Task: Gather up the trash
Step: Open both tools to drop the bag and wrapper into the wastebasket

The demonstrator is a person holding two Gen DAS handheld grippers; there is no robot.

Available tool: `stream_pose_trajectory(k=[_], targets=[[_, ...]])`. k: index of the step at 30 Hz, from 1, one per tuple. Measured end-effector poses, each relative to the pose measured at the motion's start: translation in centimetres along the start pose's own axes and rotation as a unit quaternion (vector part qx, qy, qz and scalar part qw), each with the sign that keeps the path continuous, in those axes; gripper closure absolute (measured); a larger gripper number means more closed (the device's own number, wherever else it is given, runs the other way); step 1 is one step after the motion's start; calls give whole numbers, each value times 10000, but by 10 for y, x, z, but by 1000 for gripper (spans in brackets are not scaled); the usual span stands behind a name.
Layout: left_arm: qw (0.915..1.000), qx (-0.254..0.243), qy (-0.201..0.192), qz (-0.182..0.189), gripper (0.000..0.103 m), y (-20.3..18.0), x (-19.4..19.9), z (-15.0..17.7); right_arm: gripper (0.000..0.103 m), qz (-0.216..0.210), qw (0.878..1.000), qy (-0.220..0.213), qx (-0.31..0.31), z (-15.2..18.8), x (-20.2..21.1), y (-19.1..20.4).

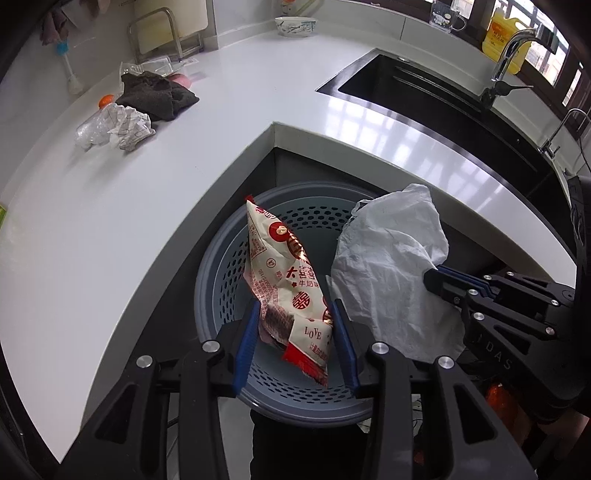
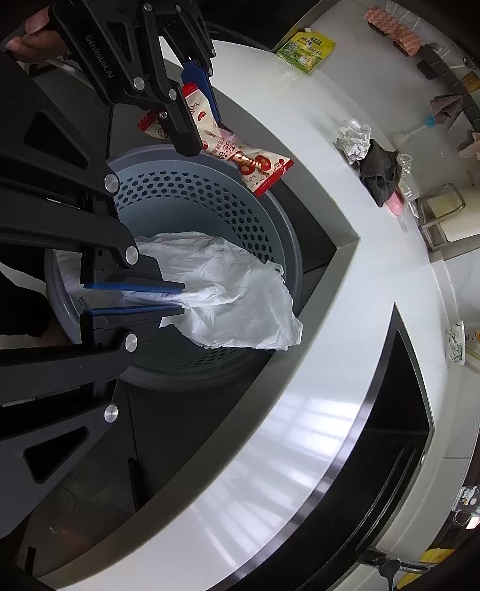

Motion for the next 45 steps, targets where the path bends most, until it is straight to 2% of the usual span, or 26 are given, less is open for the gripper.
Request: stream_pose_trajectory(k=[6,9,11,12,13,20,22,27,30,35,42,45], targets=[[9999,133,48,-35,61,0,-14,-4,96,-47,9998,185,-50,-4,-19,-5],[9997,232,89,-71,52,4,-17,-5,96,-67,9995,286,-79,-6,-25,-6],[9994,317,94,-82,46,7,-16,-5,87,-57,9995,313,-92,-5,-25,-7],[9993,348,102,-91,45,10,-16,-4,78,-40,9994,318,-98,-6,-25,-7],[9992,371,122,-115,44,11,-16,-4,76,-22,9996,281,-90,-6,-23,-7],[9984,502,195,-180,44,22,-10,0,76,0,9997,202,-100,-8,-16,-9],[9983,515,171,-201,40,25,-5,0,76,-4,9997,208,-129,-9,-13,-8],[9981,581,41,-207,38,31,16,-5,74,-42,9997,200,-131,-9,-1,-6],[9976,653,-69,-212,30,35,31,-11,70,-76,9998,148,-137,-11,11,-4],[9963,774,-315,-219,25,40,60,-24,67,-115,9999,-3,-29,-22,34,3],[9922,1011,-647,-328,19,54,93,-32,53,-195,9990,-264,302,-43,64,23],[9898,1130,-744,-442,18,65,101,-34,51,-246,9978,-350,497,-55,72,35]])
Point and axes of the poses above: each gripper's, at about its wrist camera, not at the fingertips, and x roughly against the way its jaws point, y to its left, z to its underside, the point moved 1 cm from there along -x, roughly the way its jaws point, and after that the axes turned 13 degrees about -z, right-handed, at the moved point
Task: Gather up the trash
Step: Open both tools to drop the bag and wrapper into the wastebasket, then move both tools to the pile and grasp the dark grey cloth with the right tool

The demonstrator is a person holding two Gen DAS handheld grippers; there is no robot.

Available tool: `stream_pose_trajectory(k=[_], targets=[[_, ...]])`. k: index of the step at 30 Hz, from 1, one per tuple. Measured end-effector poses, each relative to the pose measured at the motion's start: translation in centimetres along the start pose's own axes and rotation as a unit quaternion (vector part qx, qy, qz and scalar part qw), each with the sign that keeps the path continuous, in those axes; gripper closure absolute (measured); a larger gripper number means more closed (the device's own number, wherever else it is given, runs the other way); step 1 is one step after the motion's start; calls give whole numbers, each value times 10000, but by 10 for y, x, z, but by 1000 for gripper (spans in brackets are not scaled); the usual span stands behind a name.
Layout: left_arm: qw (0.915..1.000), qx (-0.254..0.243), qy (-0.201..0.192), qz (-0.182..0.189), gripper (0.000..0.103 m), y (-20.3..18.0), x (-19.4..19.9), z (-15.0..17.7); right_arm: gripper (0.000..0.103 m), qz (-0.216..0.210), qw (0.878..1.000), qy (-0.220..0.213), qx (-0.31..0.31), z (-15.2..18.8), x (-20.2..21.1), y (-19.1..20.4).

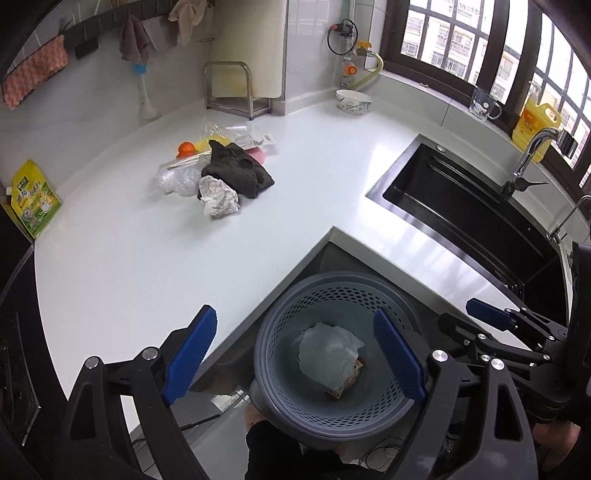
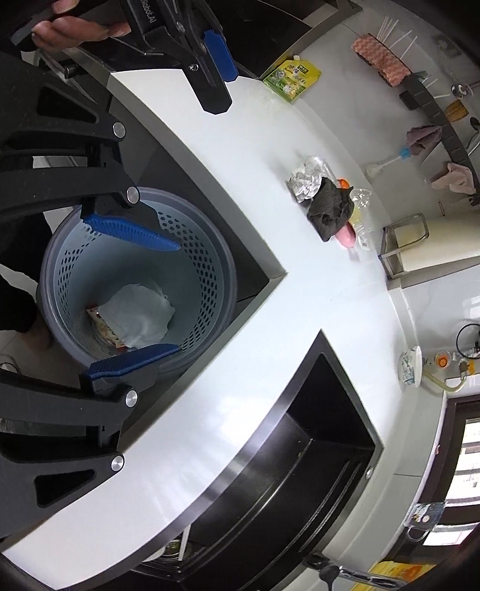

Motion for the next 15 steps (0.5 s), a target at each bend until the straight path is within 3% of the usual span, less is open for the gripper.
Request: stream_pose_trajectory(k=[9,15], targets=[[9991,319,-127,-257,16,24,11,-14,42,-211,9989,-125,403,-35,3,25],[9985,428,-222,-256,15,35,12,-24,41,-287,9985,-117,459,-54,-8,33]])
Point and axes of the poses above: each gripper's, at about its wrist camera, not at the fingertips, and x roughly against the way its jaws point, y to its left, z to its underside, the point moved 1 cm from there along -x, roughly the way its jaws point, and after that the axes turned 13 degrees about -z, right-handed, at the moved point
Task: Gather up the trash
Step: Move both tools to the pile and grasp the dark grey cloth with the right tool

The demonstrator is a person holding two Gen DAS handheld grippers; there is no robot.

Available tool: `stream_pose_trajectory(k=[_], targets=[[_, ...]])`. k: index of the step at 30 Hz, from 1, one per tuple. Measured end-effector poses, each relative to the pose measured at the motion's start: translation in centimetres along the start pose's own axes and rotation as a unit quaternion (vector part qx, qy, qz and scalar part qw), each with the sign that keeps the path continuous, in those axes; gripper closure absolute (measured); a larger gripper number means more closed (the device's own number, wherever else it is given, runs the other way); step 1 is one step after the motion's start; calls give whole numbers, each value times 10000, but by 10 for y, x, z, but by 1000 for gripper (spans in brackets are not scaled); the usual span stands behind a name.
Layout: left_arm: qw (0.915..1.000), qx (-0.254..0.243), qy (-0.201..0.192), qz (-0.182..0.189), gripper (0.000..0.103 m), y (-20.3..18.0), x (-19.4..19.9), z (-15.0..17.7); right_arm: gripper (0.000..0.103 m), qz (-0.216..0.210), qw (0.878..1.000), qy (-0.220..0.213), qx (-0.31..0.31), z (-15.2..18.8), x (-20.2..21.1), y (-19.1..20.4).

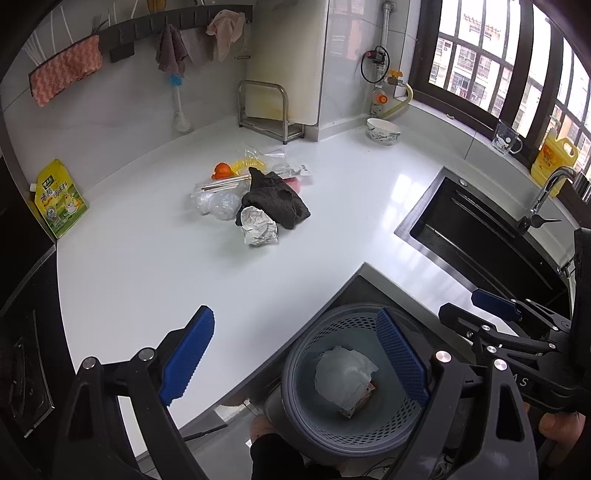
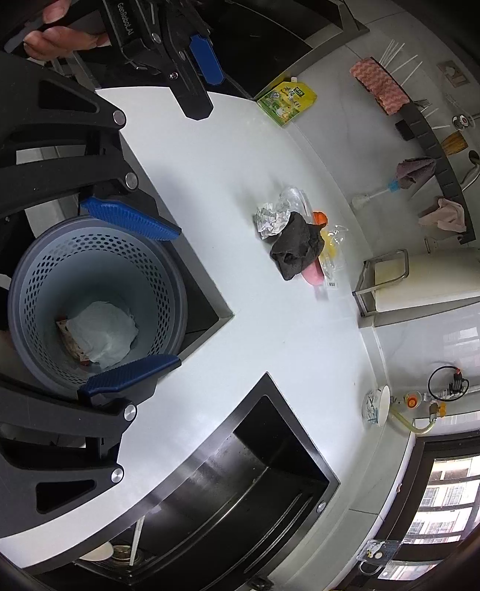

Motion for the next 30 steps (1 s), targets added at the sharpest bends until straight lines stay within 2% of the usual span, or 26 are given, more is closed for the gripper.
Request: stream_pose_trajectory(k=[3,10,16,30], targets=[[10000,40,-39,78,15,6,-2,-7,41,18,10000,17,-2,-8,-7,1],[9998,-101,-178,40,14,21,-13,-24,40,15,9992,-297,-273,-21,-16,-1],[9999,19,-102,-10,14,41,-35,-39,40,27,9986,-344,-397,-32,-32,-5],[9997,62,117,-194,13,78,-107,-66,40,-215,9985,-261,-426,-89,-114,4]])
Point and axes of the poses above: each gripper's, at about its wrist camera, not at the fingertips, and x roughly against the way its jaws point, y to its left, z to its underside, the point moved 1 cm from there along -x, roughly the way its jaws point, and after that the axes turned 13 degrees about -z, right-handed, at the moved point
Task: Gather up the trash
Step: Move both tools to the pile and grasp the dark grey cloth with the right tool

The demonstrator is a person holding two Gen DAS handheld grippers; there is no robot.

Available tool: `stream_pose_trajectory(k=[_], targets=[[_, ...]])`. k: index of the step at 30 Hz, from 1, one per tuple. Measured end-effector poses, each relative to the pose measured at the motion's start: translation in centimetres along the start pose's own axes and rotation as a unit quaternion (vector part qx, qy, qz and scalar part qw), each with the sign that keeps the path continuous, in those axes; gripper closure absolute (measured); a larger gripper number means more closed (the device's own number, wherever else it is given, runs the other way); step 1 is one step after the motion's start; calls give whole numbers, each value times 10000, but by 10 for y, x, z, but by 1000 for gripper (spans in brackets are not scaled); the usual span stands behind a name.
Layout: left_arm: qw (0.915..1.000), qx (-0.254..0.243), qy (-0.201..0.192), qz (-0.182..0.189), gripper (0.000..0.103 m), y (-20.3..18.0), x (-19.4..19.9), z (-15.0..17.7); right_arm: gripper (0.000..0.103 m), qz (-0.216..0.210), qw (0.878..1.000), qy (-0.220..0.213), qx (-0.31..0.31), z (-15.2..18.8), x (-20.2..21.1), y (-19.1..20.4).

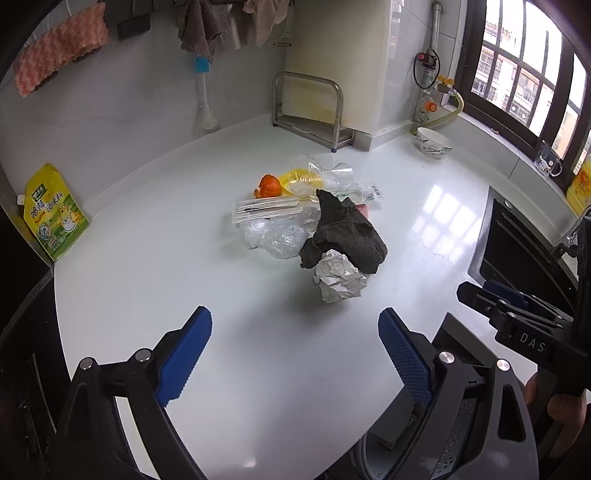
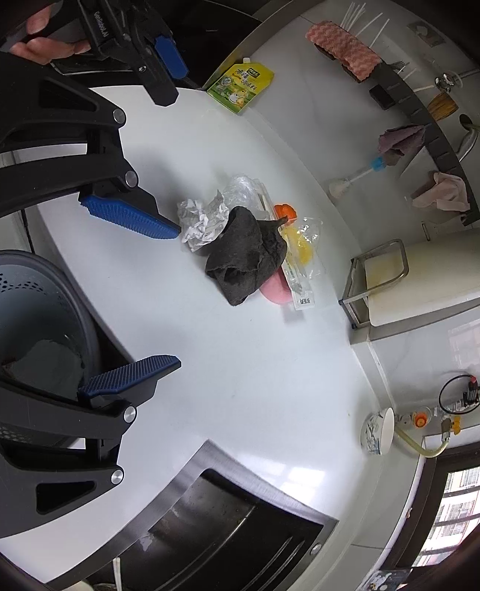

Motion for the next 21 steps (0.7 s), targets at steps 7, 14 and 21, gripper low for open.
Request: stream_pose_trajectory(k=[7,14,21], targets=[[10000,63,63,-10,13,1,-33,-7,37,-204,9995,104,239,-28,-46,-5],[9998,113,125,-49,13,-3,-52,-7,36,-477,9961,300,686,-50,-87,-3],[9997,116,225,-38,13,-7,-60,-2,34,-613,9895,567,1180,-65,-121,6]])
Point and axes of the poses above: each gripper's, at about its wrist camera, not at the fingertips, and x roughly against the way its jaws point, y to its left, z to its underside, the point moved 1 cm from there along -x, roughly the way its jaws point, and after that the axes turned 13 degrees about -z, right-handed, at the moved point
